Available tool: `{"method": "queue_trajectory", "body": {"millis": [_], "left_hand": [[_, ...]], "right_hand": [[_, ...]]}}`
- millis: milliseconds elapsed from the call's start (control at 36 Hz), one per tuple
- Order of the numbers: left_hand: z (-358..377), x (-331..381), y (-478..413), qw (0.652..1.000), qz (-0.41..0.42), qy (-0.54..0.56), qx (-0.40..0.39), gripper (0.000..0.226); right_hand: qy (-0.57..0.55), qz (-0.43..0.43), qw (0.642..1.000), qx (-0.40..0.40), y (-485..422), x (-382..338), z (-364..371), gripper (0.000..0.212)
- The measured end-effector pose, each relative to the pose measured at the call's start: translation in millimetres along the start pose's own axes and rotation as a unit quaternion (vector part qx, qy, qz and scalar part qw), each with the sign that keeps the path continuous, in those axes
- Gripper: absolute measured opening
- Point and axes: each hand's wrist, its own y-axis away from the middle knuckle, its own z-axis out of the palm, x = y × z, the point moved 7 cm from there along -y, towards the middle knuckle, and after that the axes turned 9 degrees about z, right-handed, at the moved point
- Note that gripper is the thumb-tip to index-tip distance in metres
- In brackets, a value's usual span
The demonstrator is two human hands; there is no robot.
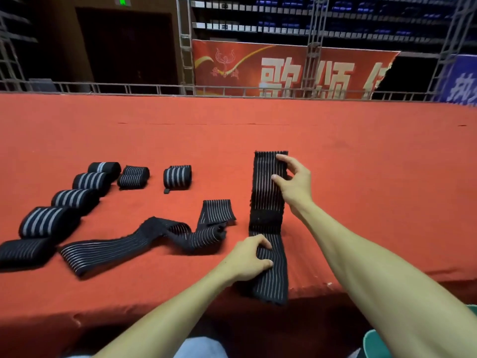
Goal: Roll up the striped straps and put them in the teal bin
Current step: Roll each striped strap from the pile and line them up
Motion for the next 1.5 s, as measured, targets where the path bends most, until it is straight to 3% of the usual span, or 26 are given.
{"method": "queue_trajectory", "body": {"millis": [83, 250, 361, 472, 583, 778, 1028, 1194, 1333, 1417, 1500], "left_hand": [[-0.1, 2.5, -0.8, 0.992, 0.012, -0.119, -0.042, 0.039], [-0.4, -5.5, 0.6, 0.975, 0.009, -0.211, -0.064, 0.048], [-8.3, -11.7, 2.4, 0.992, 0.045, -0.116, -0.034, 0.037], [-42.9, -19.4, -12.2, 0.991, 0.046, 0.007, 0.129, 0.006], [-59.5, -19.7, -33.8, 0.968, 0.022, 0.122, 0.216, 0.012], [-35.6, -23.4, -71.8, 0.960, 0.029, 0.177, 0.214, 0.032], [-41.0, -33.9, -93.0, 0.929, 0.106, 0.227, 0.272, 0.028], [-34.2, -46.6, -99.2, 0.918, 0.077, 0.289, 0.263, 0.025], [-38.8, -43.8, -93.2, 0.923, 0.118, 0.233, 0.281, 0.020], [-39.9, -38.9, -88.3, 0.920, 0.145, 0.227, 0.284, 0.023], [-38.3, -35.3, -84.0, 0.920, 0.161, 0.233, 0.269, 0.025]], "right_hand": [[0.002, 0.010, 1.000, -0.011, 6.8, 13.8, 4.4, 0.050], [0.020, 0.027, 0.999, -0.022, 19.7, 41.4, 6.2, 0.050], [0.025, 0.032, 0.999, -0.033, 34.1, 52.4, 6.3, 0.050], [0.001, 0.045, 0.998, -0.032, 45.4, 67.8, 2.6, 0.053], [-0.029, 0.064, 0.997, -0.031, 56.3, 85.7, -0.9, 0.057], [-0.128, 0.087, 0.987, -0.037, 65.4, 97.2, -5.1, 0.053], [-0.133, 0.082, 0.985, -0.072, 60.5, 97.7, -0.8, 0.051], [-0.142, 0.095, 0.982, -0.079, 56.2, 100.5, -0.1, 0.051], [-0.124, 0.079, 0.987, -0.064, 59.2, 94.5, 0.3, 0.048], [-0.176, 0.117, 0.976, -0.047, 61.2, 97.0, 0.9, 0.050], [-0.186, 0.115, 0.975, -0.033, 62.1, 92.3, 0.6, 0.036]]}}
